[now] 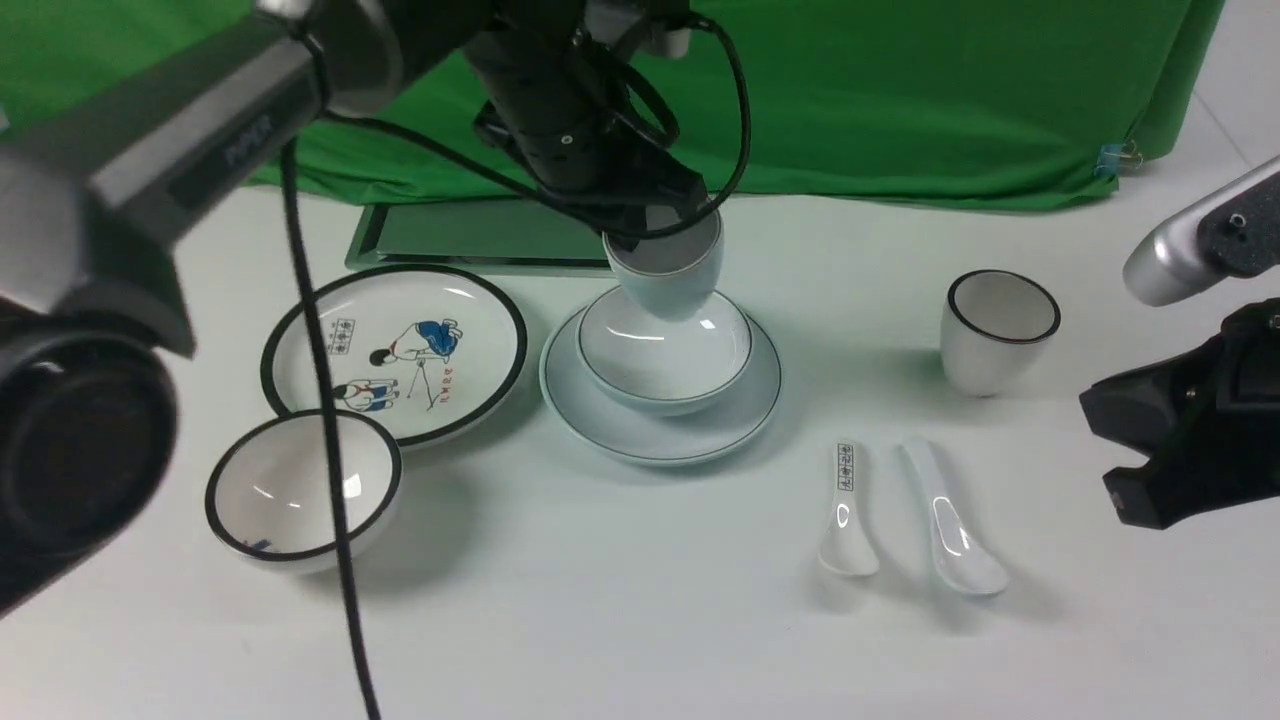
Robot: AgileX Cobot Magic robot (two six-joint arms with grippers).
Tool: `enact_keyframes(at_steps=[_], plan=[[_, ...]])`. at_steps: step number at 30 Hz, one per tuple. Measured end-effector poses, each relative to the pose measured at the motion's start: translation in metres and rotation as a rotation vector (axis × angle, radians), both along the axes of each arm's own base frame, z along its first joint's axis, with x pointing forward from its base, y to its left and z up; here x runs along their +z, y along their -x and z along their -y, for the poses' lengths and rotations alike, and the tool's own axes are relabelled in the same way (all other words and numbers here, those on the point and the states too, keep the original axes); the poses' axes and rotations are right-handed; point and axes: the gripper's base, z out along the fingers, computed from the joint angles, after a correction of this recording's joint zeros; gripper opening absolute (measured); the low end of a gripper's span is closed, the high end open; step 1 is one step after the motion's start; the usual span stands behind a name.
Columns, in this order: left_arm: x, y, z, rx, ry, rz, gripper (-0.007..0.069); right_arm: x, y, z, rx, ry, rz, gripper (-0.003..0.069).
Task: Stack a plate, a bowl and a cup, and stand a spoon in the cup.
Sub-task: Use the left arm to put the blue teacup into the blue rice bowl in the middle, then use the right arm to grab a blue soup spoon
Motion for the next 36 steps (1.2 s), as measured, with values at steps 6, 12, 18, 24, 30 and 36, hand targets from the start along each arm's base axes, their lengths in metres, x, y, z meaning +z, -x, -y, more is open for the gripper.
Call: enact_keyframes(at_steps=[6,12,18,24,30,36], plan=[[-0.051,-0.021,0.009,0.010,-0.031,-0.093,-0.0004,-0.001,0.001,0.000,0.002,0.006,-0.017,0.0060],[-0.055,-0.025,0.010,0.052,-0.021,-0.090,0.0025,-0.010,-0.002,-0.001,0.005,0.028,-0.080,0.0064],[-0.052,-0.025,0.010,0.052,-0.021,-0.084,0.0242,-0.039,-0.023,-0.009,-0.034,0.047,-0.237,0.0189],[-0.001,-0.019,0.007,0.048,0.013,0.006,0.0454,-0.051,-0.052,-0.019,-0.049,0.068,-0.301,0.0507],[0.123,0.023,-0.015,0.059,0.090,0.280,0.0510,-0.067,-0.104,-0.037,-0.045,0.111,-0.325,0.0542],[0.208,0.081,-0.043,0.075,0.141,0.472,0.0264,-0.118,-0.137,-0.049,-0.061,0.148,-0.440,0.0499]])
